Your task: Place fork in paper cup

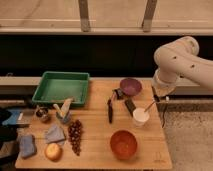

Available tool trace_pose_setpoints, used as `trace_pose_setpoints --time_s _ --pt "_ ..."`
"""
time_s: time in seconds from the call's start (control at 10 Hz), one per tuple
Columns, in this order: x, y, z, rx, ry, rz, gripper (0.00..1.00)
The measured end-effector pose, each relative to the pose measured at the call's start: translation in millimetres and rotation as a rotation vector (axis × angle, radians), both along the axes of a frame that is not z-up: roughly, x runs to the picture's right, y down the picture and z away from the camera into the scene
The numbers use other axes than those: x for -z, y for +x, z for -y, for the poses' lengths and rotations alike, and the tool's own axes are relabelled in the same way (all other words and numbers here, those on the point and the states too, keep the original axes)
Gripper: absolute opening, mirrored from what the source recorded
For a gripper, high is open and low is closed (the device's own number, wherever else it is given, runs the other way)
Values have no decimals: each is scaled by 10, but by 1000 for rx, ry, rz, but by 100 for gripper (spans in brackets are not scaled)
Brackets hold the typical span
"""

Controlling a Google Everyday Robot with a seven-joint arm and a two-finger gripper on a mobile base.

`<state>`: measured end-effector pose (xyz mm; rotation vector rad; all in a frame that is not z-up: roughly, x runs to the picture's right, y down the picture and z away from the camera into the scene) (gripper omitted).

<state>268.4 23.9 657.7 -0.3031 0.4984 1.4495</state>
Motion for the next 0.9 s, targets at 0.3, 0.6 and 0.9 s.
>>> trace_pose_setpoints --time_s 0.3,0.6,0.9 --pt "-84 -176 -77 30 -12 44 0" --pt "-228 -389 -160 55 -26 100 0" --pt "-329 -453 -245 59 -33 132 0"
